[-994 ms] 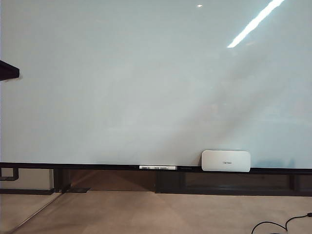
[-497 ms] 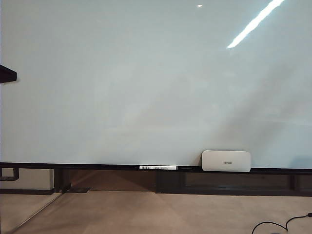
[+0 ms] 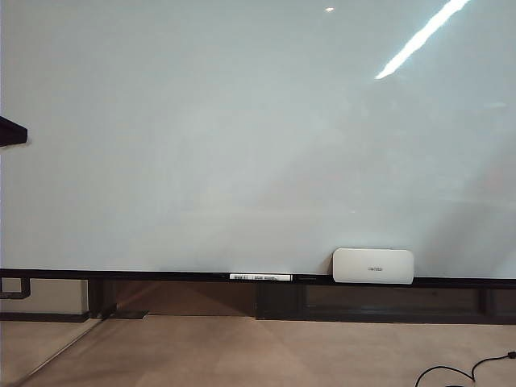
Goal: Reach to the right to find the marker pen, pick it up, and write the number 18 on the whiteboard.
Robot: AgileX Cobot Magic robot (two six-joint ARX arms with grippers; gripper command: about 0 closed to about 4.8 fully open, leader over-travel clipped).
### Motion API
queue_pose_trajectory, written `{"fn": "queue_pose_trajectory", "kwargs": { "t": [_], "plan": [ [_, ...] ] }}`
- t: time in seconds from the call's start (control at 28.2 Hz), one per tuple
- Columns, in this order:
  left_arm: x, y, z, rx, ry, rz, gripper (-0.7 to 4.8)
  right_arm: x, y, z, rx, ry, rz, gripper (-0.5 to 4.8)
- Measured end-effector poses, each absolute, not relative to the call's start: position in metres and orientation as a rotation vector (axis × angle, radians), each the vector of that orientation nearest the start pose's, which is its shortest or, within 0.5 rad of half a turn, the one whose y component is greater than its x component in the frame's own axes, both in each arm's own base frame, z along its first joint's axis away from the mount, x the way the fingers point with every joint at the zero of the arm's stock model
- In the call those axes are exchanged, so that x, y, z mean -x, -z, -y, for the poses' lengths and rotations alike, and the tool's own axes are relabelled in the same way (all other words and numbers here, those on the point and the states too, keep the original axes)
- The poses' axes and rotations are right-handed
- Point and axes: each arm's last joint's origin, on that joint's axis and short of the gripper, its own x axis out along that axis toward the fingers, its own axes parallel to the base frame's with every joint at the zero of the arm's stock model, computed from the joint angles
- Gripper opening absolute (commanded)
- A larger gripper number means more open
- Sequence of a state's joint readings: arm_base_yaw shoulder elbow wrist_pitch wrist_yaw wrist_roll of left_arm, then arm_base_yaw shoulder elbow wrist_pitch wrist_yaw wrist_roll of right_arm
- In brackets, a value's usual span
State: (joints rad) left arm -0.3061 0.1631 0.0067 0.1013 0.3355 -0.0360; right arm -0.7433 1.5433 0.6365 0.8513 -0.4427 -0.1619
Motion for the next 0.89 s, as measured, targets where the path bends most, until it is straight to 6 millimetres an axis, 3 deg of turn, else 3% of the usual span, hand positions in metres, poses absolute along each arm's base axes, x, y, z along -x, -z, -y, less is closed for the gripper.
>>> {"fn": "queue_pose_trajectory", "kwargs": {
  "t": [0.21, 0.43, 0.67, 0.89],
  "plan": [
    [-0.097, -0.162, 0.042, 0.020, 0.692, -0.064, -0.01, -0.258, -0.183, 0.220, 0.080, 0.244, -0.132, 0.31],
    [-0.096, -0.162, 0.043, 0.022, 0.732, -0.062, -0.02, -0.266, -0.186, 0.234, 0.104, 0.317, -0.124, 0.30],
    [-0.097, -0.163, 0.042, 0.019, 0.692, -0.049, -0.03, -0.254, -0.190, 0.267, 0.101, 0.469, -0.158, 0.03],
    [-0.098, -0.163, 0.042, 0.014, 0.672, -0.050, -0.03, -0.239, -0.182, 0.307, 0.055, 0.413, -0.153, 0.03]
  ]
}}
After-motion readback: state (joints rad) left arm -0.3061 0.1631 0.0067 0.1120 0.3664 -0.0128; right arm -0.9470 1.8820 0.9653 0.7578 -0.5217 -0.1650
